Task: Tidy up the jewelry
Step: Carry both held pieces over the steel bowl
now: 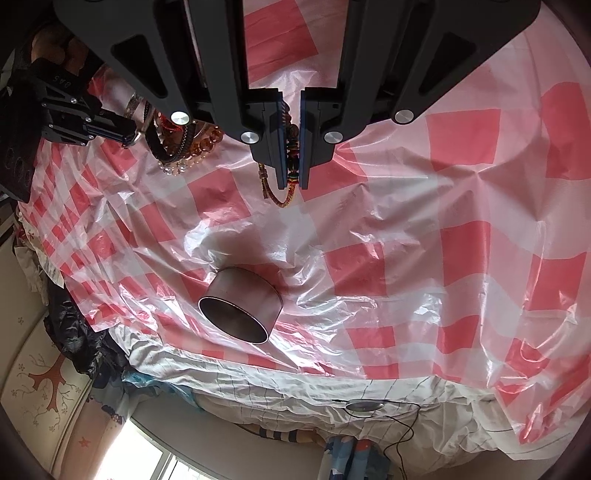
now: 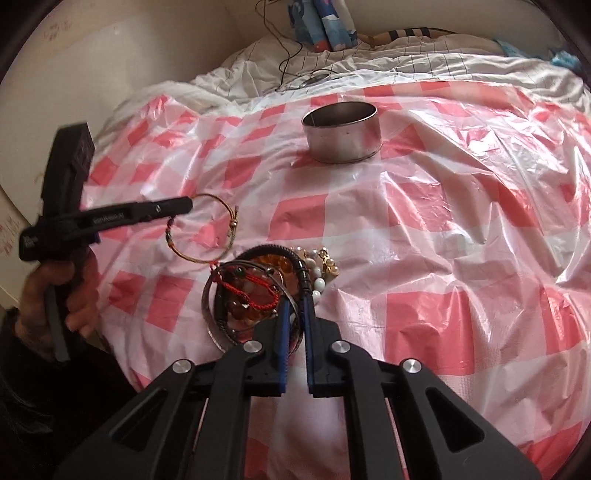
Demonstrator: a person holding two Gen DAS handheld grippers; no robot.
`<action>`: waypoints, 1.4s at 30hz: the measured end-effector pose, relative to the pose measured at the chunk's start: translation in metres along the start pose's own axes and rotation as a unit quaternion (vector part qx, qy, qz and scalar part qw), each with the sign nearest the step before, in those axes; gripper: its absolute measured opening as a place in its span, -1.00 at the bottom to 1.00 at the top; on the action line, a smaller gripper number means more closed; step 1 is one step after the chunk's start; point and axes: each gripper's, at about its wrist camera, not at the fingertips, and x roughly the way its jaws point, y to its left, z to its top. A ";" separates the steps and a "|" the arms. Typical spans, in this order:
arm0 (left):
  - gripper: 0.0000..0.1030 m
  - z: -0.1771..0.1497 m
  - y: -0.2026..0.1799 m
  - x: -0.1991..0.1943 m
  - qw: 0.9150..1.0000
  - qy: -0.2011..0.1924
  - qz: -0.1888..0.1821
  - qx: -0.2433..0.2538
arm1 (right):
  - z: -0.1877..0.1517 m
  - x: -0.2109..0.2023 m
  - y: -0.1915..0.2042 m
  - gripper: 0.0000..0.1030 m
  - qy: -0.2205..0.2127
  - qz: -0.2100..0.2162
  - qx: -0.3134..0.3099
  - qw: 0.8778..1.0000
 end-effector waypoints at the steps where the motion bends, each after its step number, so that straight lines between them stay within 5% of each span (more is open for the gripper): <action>1: -0.90 0.001 -0.001 -0.001 1.000 -0.001 -0.001 0.000 | 0.001 -0.002 -0.002 -0.87 -0.002 0.013 0.010 1.000; 7: -0.90 0.003 -0.003 -0.008 1.000 -0.010 -0.024 -0.008 | 0.006 -0.012 -0.018 -0.86 -0.025 0.075 0.065 0.995; 17: -0.90 0.026 -0.015 -0.021 0.996 -0.048 -0.067 -0.021 | 0.029 -0.023 -0.019 -0.86 -0.059 0.111 0.082 0.989; 25: -0.90 0.069 -0.033 -0.006 0.993 -0.081 -0.087 -0.022 | 0.094 -0.022 -0.025 -0.86 -0.101 0.102 0.075 0.987; 36: -0.90 0.129 -0.042 0.069 0.988 -0.098 -0.111 -0.048 | 0.162 0.006 -0.064 -0.86 -0.121 0.069 0.090 0.986; 42: -0.80 0.147 -0.044 0.111 0.996 -0.059 -0.050 -0.043 | 0.188 0.032 -0.072 -0.86 -0.115 0.053 0.087 0.988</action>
